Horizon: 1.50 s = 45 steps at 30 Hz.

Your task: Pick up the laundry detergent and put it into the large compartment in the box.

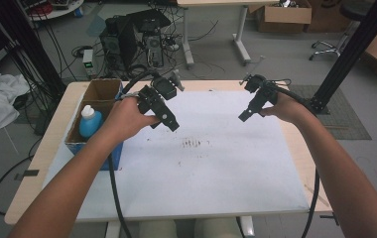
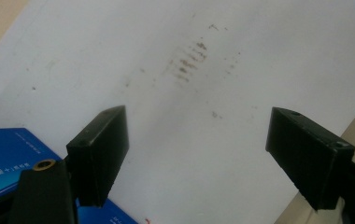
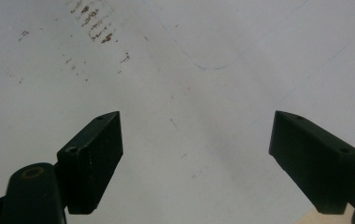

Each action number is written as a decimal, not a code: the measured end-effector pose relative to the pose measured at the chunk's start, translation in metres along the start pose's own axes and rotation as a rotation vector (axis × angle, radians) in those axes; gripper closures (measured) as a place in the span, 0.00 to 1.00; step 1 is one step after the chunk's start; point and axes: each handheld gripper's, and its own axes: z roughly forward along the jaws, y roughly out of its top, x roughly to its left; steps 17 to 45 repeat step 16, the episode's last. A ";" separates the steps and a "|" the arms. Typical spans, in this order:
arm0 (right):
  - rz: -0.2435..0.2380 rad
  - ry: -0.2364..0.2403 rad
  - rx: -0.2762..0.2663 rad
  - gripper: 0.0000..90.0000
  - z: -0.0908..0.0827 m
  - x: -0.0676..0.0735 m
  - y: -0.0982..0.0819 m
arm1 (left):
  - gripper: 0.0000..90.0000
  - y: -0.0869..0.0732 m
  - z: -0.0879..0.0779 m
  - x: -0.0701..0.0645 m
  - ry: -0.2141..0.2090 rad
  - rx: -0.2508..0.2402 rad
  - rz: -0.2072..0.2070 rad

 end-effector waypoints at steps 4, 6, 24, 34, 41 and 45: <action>0.002 -0.002 0.000 0.19 -0.001 0.000 -0.001 | 0.25 0.001 0.001 -0.001 0.001 0.003 0.006; 0.003 -0.002 -0.002 0.19 -0.002 0.001 -0.002 | 0.26 0.001 0.002 -0.002 0.001 0.005 0.010; -0.002 -0.005 -0.008 0.19 -0.005 0.004 -0.003 | 0.26 -0.001 0.000 -0.003 0.005 -0.001 0.002; -0.002 -0.005 -0.008 0.19 -0.005 0.004 -0.003 | 0.26 -0.001 0.000 -0.003 0.005 -0.001 0.002; -0.002 -0.005 -0.008 0.19 -0.005 0.004 -0.003 | 0.26 -0.001 0.000 -0.003 0.005 -0.001 0.002; -0.002 -0.005 -0.008 0.19 -0.005 0.004 -0.003 | 0.26 -0.001 0.000 -0.003 0.005 -0.001 0.002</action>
